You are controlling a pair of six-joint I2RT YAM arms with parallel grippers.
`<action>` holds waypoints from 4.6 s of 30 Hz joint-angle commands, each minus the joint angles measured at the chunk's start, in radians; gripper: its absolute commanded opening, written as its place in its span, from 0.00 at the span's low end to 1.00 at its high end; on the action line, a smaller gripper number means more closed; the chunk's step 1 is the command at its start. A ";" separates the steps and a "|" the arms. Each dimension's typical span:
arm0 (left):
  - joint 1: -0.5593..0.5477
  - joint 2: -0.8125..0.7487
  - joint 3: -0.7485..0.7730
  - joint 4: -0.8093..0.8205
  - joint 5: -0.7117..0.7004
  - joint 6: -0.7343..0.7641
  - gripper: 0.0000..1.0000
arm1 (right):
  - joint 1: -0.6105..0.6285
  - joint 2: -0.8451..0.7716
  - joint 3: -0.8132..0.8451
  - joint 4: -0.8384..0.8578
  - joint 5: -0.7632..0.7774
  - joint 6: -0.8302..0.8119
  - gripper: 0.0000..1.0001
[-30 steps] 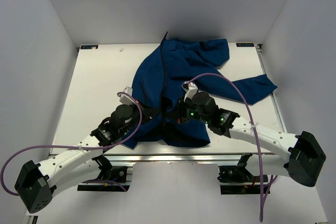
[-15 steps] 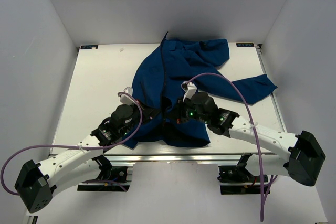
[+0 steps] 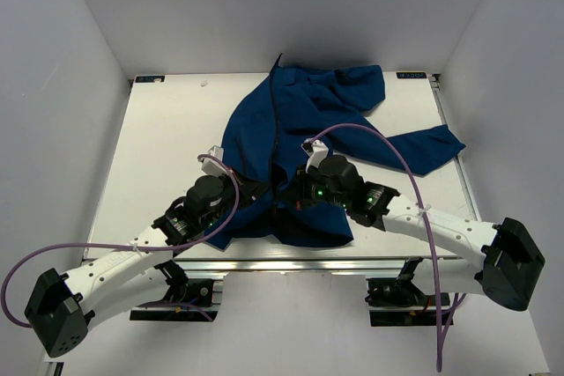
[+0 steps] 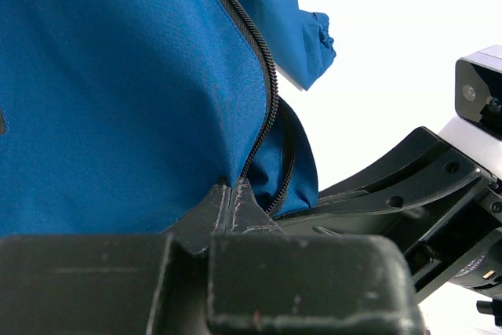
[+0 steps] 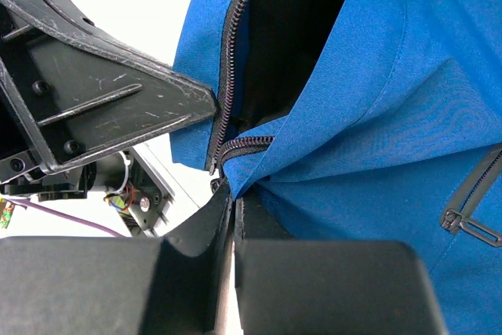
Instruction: Zip up the jacket
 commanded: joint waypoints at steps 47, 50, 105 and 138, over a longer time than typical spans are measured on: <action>-0.084 0.092 0.089 -0.025 0.126 0.288 0.23 | 0.007 0.036 0.080 -0.185 0.100 0.052 0.00; -0.084 0.147 0.070 -0.001 0.243 0.291 0.32 | 0.007 0.037 0.018 -0.118 0.051 0.053 0.00; -0.084 0.229 -0.012 0.163 0.232 0.250 0.30 | -0.002 0.030 -0.072 -0.035 0.006 0.033 0.00; -0.084 0.037 -0.050 0.228 0.269 0.208 0.00 | -0.023 -0.306 -0.209 0.151 -0.023 -0.122 0.00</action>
